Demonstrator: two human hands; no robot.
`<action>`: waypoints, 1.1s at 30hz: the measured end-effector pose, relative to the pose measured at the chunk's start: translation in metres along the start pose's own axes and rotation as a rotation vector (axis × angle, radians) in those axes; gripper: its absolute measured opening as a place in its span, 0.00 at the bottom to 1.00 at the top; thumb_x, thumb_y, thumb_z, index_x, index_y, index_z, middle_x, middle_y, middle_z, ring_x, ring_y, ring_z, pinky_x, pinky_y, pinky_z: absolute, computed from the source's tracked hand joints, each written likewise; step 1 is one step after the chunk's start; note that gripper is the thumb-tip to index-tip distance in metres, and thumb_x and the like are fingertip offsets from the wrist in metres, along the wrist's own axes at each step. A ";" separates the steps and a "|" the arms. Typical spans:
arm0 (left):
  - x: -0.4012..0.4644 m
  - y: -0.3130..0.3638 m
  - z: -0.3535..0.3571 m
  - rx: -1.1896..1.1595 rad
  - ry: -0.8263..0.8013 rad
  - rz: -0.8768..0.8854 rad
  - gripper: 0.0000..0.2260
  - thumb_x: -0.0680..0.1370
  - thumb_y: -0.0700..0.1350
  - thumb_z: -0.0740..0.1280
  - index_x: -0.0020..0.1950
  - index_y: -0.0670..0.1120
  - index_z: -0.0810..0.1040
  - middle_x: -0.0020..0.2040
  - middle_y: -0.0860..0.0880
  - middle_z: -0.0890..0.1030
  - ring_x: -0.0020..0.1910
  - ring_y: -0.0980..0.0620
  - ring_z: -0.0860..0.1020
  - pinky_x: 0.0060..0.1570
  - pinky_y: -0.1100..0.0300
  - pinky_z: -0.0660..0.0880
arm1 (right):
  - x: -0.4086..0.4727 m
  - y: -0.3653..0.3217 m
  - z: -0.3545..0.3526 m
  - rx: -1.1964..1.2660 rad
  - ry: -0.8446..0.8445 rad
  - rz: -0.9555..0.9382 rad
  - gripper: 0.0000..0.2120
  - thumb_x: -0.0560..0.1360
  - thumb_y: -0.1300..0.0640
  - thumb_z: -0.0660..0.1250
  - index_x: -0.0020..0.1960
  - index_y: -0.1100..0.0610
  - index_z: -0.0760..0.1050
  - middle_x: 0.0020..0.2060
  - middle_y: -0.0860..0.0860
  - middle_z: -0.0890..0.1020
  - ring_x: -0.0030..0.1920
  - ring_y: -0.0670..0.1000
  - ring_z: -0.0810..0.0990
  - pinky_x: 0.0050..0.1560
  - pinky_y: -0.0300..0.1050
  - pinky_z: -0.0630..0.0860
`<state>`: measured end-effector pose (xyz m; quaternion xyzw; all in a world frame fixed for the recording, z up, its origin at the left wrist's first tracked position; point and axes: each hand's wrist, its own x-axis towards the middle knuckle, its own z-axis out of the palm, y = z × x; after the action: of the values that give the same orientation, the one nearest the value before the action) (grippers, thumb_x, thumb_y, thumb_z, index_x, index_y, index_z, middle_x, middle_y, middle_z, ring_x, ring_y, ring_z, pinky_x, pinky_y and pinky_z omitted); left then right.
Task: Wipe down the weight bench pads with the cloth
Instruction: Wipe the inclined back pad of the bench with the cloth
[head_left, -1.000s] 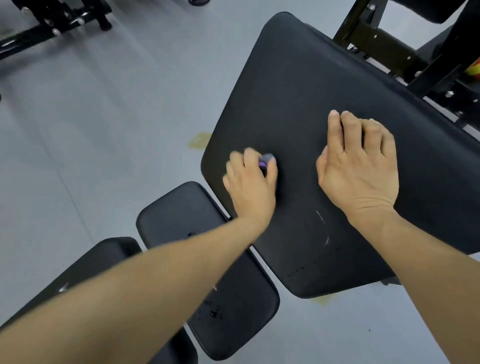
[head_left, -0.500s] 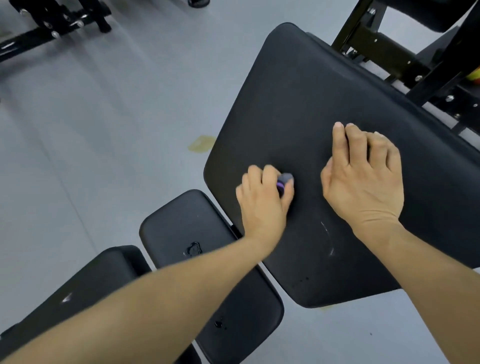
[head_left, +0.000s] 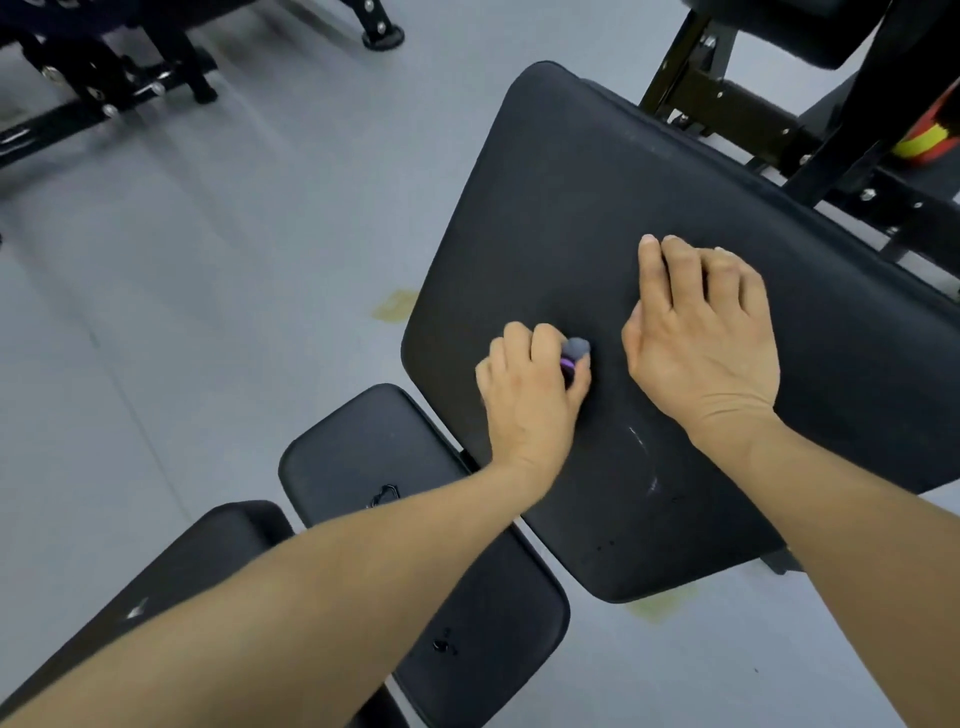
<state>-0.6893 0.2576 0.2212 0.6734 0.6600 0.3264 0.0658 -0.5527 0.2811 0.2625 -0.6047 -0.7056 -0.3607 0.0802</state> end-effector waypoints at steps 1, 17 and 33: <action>0.005 -0.004 -0.001 0.007 -0.003 0.043 0.11 0.74 0.52 0.59 0.40 0.45 0.72 0.40 0.47 0.73 0.37 0.47 0.72 0.37 0.53 0.70 | 0.000 0.000 0.000 -0.001 -0.006 0.006 0.22 0.78 0.54 0.52 0.69 0.62 0.67 0.60 0.57 0.76 0.55 0.56 0.65 0.62 0.50 0.61; 0.016 0.058 -0.005 -0.125 -0.010 -0.160 0.08 0.76 0.48 0.66 0.45 0.43 0.74 0.46 0.44 0.73 0.45 0.43 0.72 0.43 0.50 0.67 | -0.022 0.090 -0.028 0.051 -0.168 0.017 0.24 0.79 0.52 0.54 0.70 0.65 0.64 0.58 0.63 0.73 0.54 0.63 0.71 0.53 0.57 0.71; 0.055 0.080 0.003 -0.080 0.067 0.058 0.10 0.74 0.50 0.63 0.42 0.44 0.73 0.42 0.45 0.73 0.40 0.45 0.73 0.40 0.50 0.71 | -0.025 0.087 -0.023 0.025 -0.103 0.007 0.24 0.78 0.52 0.54 0.69 0.64 0.67 0.56 0.60 0.76 0.53 0.60 0.72 0.53 0.52 0.68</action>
<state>-0.6244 0.3000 0.2797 0.6779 0.6283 0.3766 0.0611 -0.4740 0.2482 0.3013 -0.6240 -0.7110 -0.3198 0.0529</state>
